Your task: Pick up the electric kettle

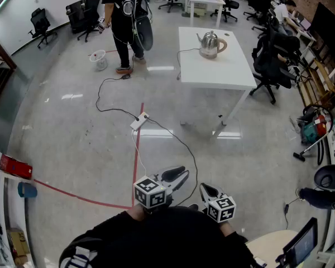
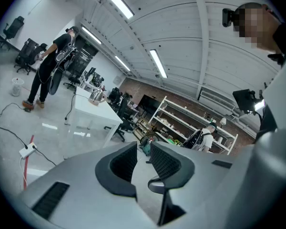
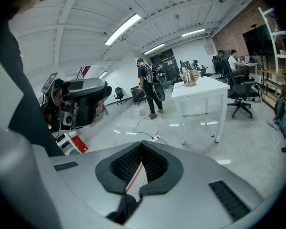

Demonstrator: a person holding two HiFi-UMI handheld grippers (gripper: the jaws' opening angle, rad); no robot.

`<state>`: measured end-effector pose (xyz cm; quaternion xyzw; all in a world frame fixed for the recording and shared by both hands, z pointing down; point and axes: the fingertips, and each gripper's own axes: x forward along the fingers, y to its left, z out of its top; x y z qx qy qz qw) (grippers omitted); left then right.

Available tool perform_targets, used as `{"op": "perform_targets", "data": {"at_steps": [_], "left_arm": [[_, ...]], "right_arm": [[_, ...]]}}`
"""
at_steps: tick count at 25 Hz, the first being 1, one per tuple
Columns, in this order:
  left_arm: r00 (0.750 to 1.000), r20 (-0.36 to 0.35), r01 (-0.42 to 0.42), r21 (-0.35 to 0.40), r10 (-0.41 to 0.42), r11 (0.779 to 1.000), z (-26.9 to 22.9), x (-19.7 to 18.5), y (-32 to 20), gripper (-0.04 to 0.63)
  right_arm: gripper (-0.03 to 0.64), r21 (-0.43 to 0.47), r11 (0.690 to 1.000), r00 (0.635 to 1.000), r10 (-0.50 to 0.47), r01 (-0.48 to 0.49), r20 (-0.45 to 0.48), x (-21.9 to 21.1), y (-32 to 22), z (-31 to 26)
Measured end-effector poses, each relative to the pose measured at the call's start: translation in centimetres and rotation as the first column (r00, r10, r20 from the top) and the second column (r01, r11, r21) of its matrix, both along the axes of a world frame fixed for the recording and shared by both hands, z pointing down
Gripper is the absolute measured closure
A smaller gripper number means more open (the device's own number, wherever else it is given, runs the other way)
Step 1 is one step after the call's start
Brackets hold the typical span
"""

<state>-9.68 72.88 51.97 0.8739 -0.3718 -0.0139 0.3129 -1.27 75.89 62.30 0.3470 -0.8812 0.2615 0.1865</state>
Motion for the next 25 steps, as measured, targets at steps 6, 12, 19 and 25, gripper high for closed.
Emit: {"op": "perform_targets", "data": {"at_steps": [6, 12, 19, 25], "left_arm": [[1.0, 0.011, -0.007, 0.01, 0.007, 1.0, -0.7, -2.4, 0.1, 0.495], [0.998, 0.042, -0.052, 0.026, 0.051, 0.998, -1.0, -1.9, -0.7, 0.495], [0.994, 0.058, -0.094, 0.034, 0.092, 0.995, -0.7, 0.4, -1.5, 0.495], [0.993, 0.056, -0.106, 0.03, 0.104, 0.994, -0.9, 3.1, -1.5, 0.495]], "right_arm": [[0.603, 0.007, 1.0, 1.0, 0.002, -0.002, 0.01, -2.7, 0.0, -0.5], [0.603, 0.013, 0.999, 0.999, 0.033, -0.033, 0.024, -2.6, -0.9, -0.7], [0.603, 0.022, 0.998, 0.998, 0.064, -0.064, 0.027, -0.7, -1.6, -0.4], [0.603, 0.004, 0.994, 0.991, 0.106, -0.106, 0.084, 2.1, -1.7, -0.9]]}}
